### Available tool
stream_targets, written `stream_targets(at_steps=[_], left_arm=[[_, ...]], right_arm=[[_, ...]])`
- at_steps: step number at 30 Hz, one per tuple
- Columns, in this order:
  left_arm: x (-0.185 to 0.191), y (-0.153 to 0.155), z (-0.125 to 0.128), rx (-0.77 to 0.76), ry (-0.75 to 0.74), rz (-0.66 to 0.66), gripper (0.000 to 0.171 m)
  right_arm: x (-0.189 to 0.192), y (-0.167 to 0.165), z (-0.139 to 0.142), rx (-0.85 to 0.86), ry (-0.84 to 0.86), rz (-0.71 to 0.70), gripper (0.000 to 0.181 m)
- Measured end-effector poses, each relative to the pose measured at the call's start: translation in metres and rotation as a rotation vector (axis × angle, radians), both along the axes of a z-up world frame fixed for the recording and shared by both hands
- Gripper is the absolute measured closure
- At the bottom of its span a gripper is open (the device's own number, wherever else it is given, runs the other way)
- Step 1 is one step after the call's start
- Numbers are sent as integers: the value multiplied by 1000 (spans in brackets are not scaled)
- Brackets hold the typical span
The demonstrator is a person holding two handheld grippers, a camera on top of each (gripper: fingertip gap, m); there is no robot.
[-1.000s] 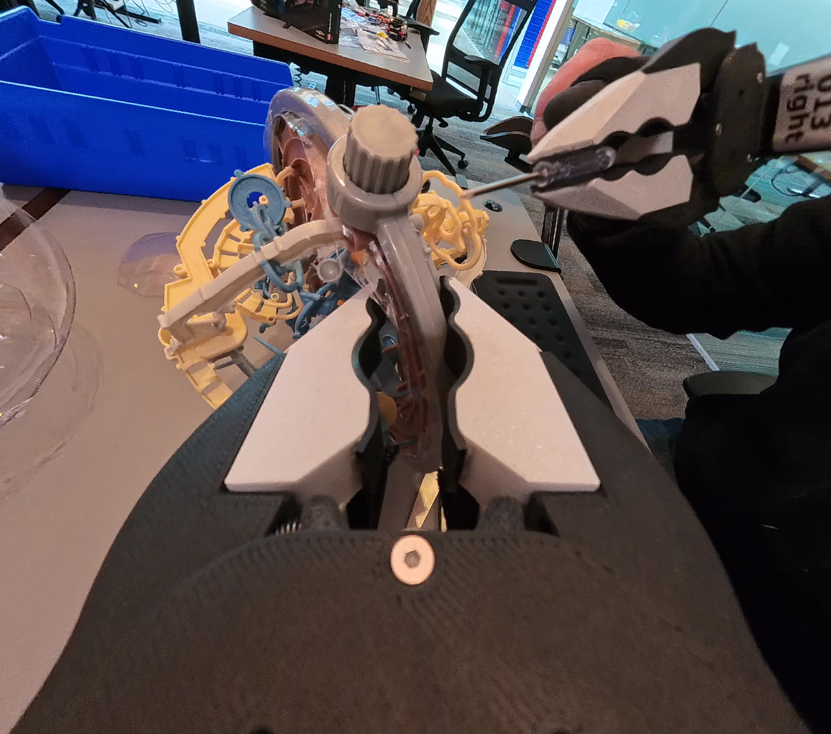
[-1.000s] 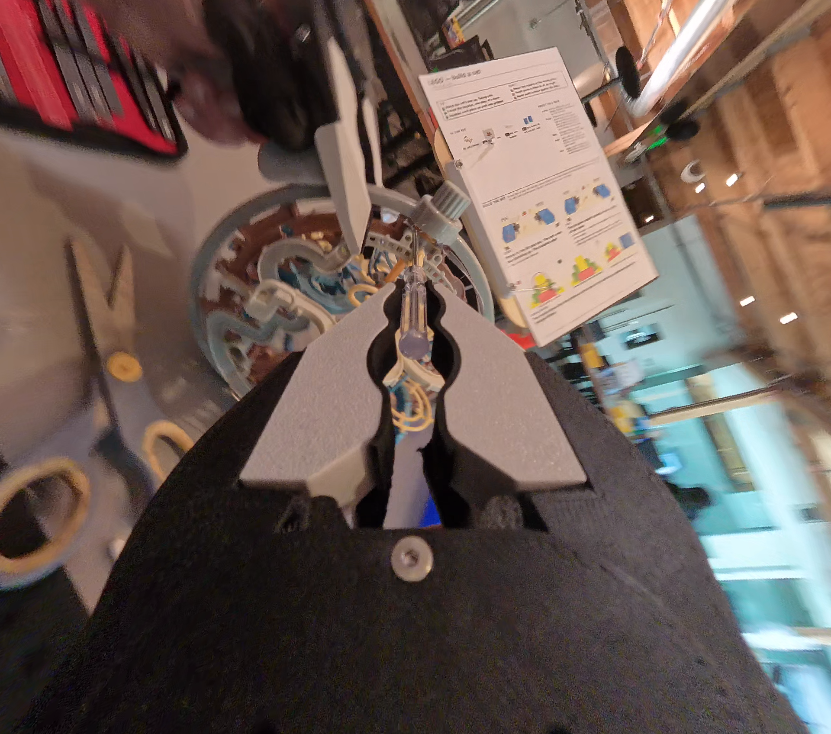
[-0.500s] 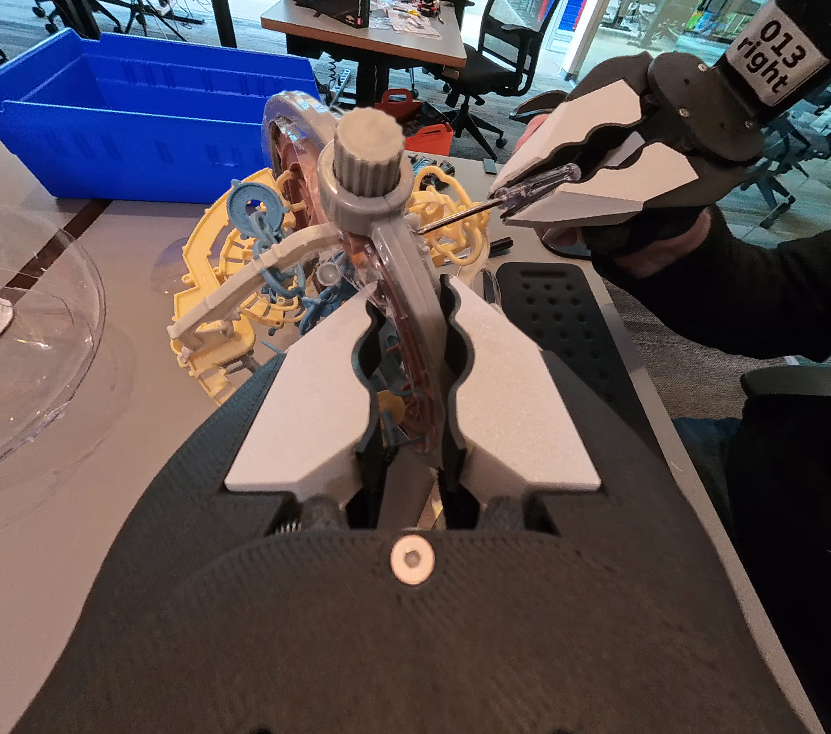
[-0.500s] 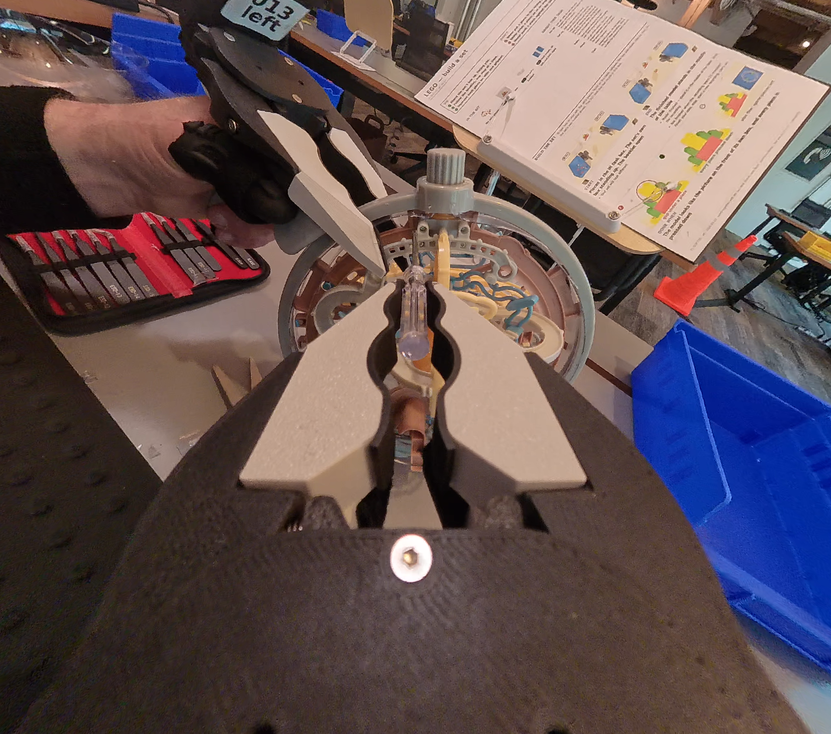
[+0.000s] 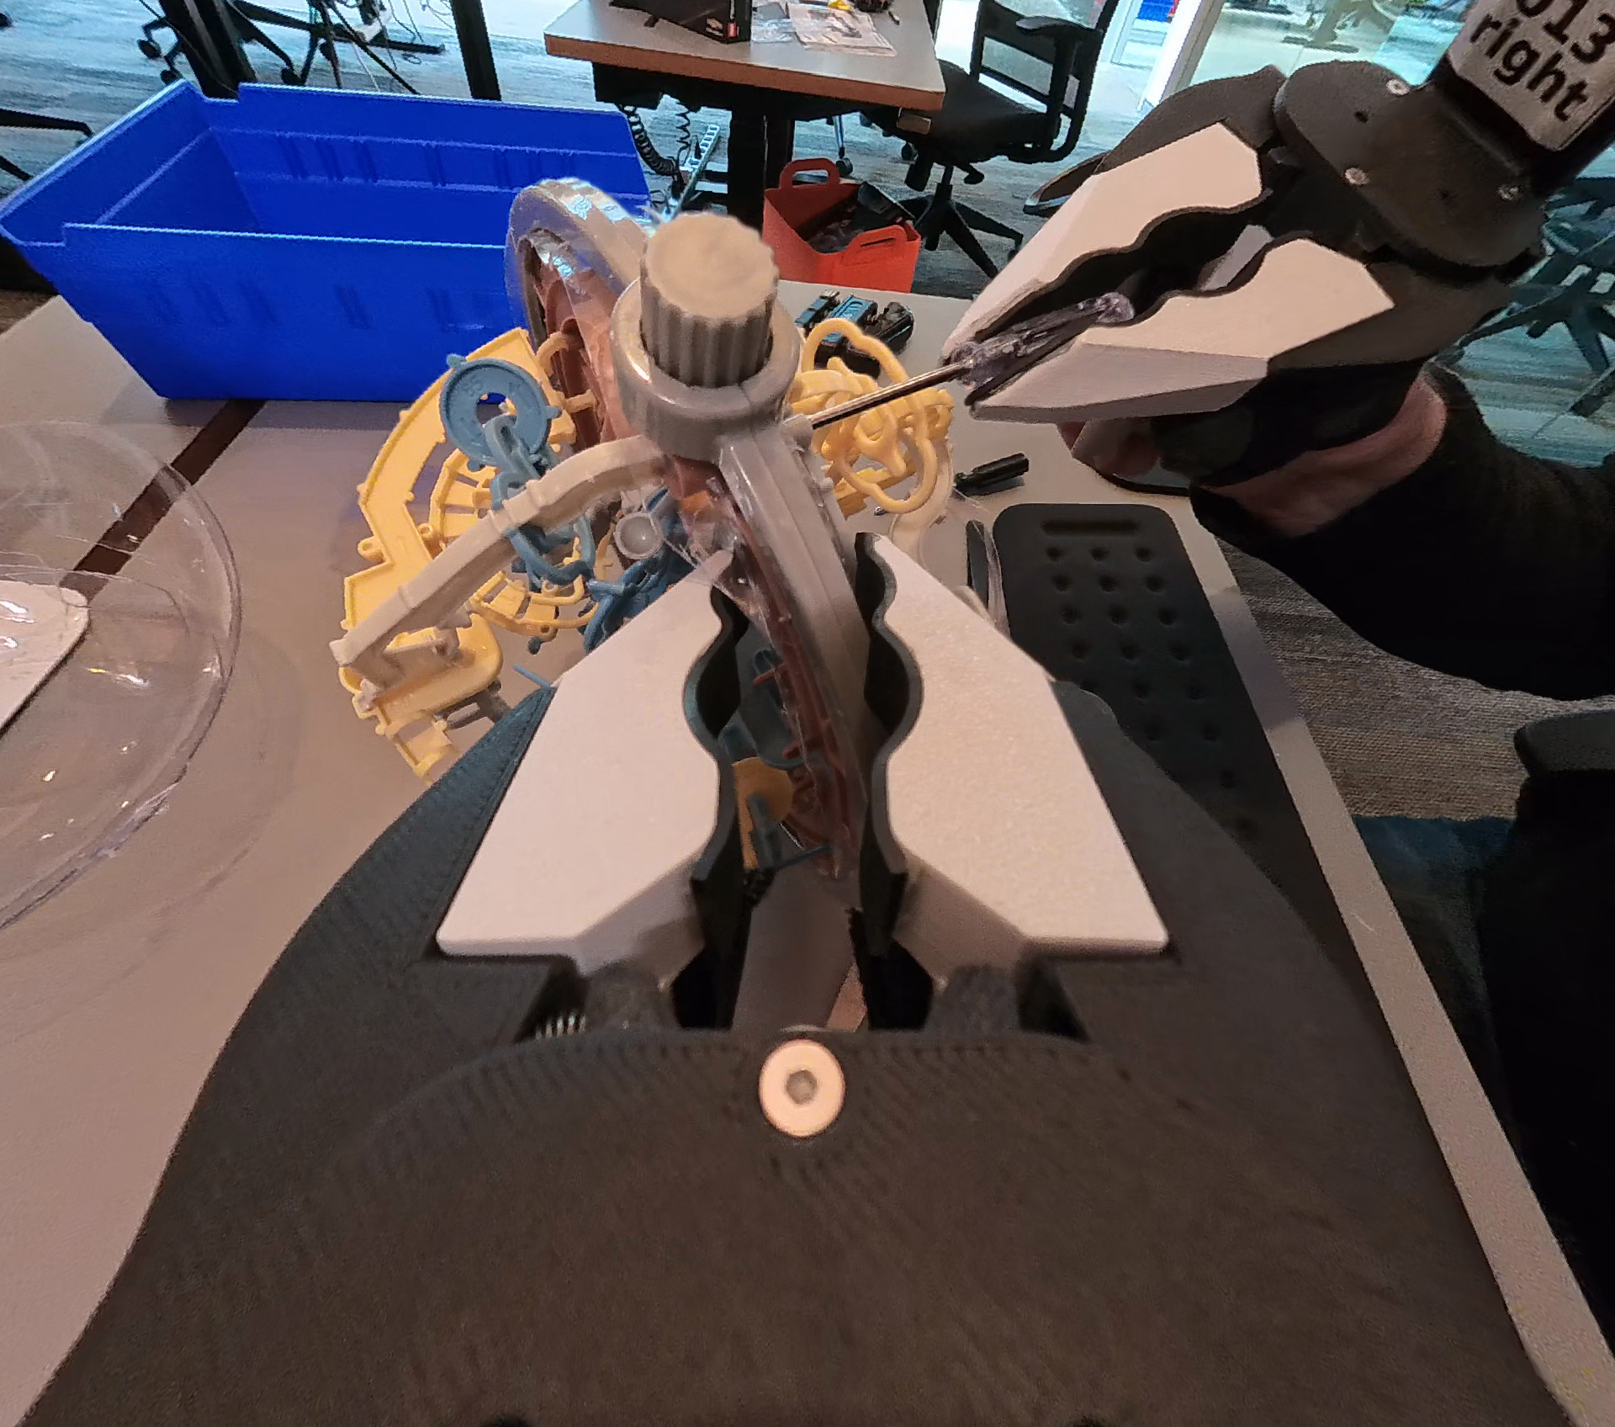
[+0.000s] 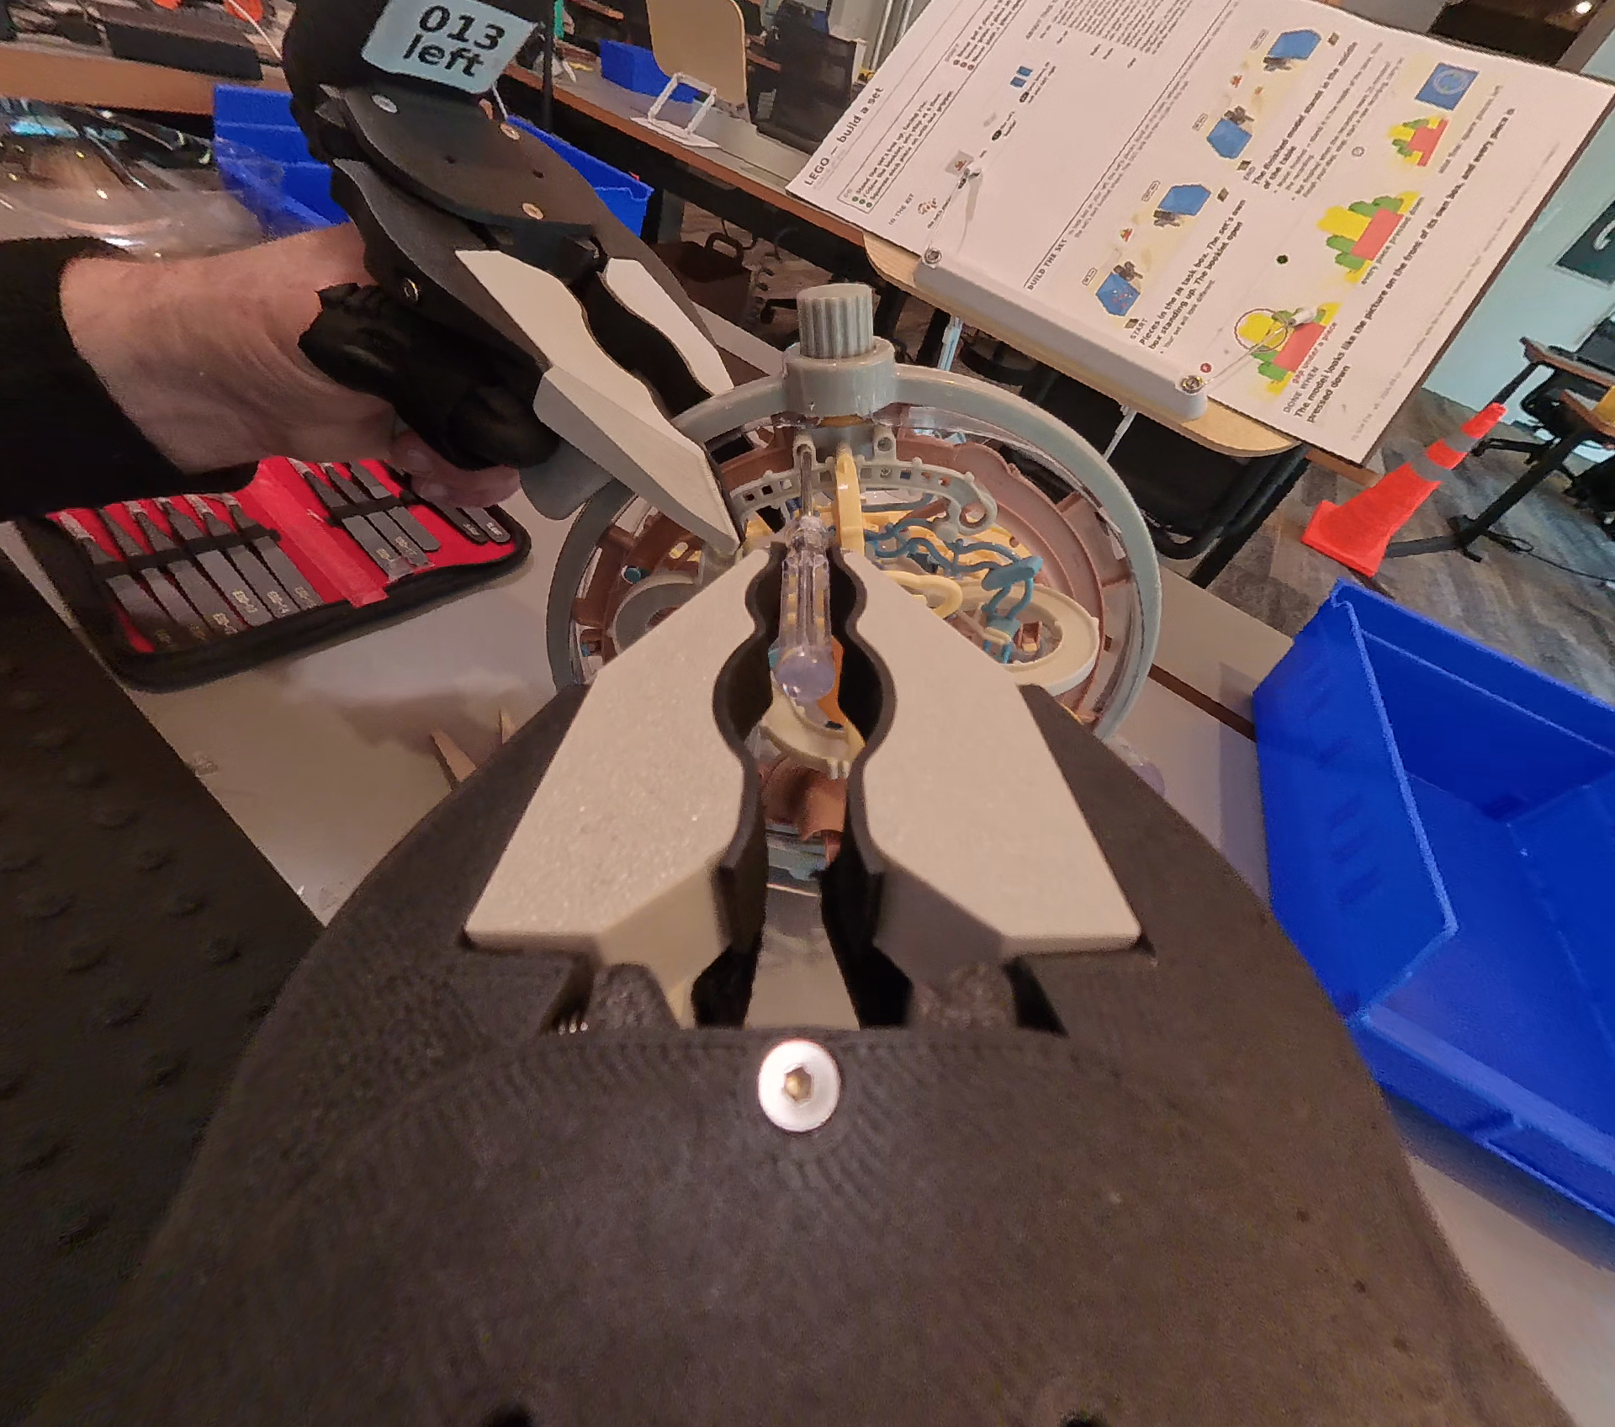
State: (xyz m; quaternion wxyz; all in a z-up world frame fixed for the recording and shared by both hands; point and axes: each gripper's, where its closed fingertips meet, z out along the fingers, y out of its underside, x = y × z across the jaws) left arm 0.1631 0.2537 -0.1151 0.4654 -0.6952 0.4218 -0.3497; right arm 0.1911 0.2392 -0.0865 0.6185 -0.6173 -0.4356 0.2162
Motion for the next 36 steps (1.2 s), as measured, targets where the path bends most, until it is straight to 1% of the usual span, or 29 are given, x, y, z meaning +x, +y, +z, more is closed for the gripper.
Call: stream_targets(at_steps=[3,6,9,12,15,18,21,24,29,32,34,36], left_arm=[[1,1,-1,36,26,16,150],[1,3,-3,111,93,49,150],[0,6,-8,217,180,63,150],[2,5,-10,252,171,44,150],[7,7,-11,245,118,41,150],[6,10,-13,307,149,69,150],[5,11,-11,417,165,80,150],[3,10,-8,513,188,79,150],[-1,12,-11,684,324,106,150],[0,10,-8,677,321,104,150],[1,9,-5,629,282,103,149],[0,8,-5,600,292,96,149]], right_arm=[[0,-1,0,-21,7,-5,174],[3,-1,-1,-155,104,13,174],[5,0,-6,-393,313,79,174],[9,1,-12,-620,564,179,175],[10,2,-18,-722,745,213,174],[9,2,-22,-799,867,227,175],[8,1,-22,-906,979,295,174],[6,-2,-22,-959,1028,361,174],[7,-3,-28,-1008,1070,393,174],[5,-6,-26,-983,1072,422,175],[2,-9,-24,-896,1015,398,174],[0,-9,-23,-820,962,357,174]])
